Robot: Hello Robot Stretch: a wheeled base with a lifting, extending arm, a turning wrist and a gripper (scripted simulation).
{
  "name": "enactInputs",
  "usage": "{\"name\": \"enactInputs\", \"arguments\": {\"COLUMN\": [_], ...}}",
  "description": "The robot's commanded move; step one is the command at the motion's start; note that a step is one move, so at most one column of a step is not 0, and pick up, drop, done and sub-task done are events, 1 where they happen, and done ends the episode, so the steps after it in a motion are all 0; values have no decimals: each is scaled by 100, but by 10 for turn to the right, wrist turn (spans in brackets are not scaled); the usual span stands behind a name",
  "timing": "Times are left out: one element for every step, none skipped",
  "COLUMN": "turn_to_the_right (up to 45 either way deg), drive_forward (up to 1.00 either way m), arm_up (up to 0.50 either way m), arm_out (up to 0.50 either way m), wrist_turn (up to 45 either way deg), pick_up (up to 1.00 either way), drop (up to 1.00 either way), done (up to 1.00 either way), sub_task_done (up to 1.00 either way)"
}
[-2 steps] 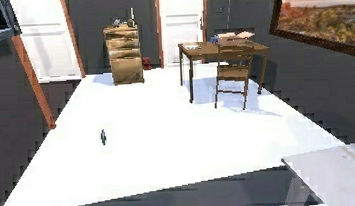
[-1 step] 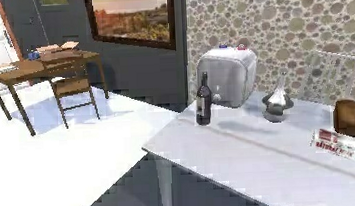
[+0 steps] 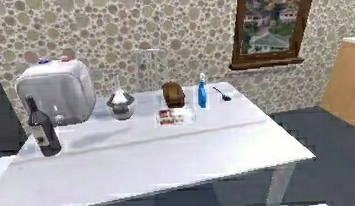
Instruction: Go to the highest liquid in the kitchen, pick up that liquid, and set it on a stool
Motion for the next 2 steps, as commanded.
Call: {"name": "enactInputs", "arguments": {"turn_to_the_right": [450,360], "drive_forward": [0,0], "arm_up": [0,0], "arm_out": [0,0], "wrist_turn": [0,0], "pick_up": [0,0], "drop": [0,0], "done": [0,0], "sub_task_done": [0,0]}}
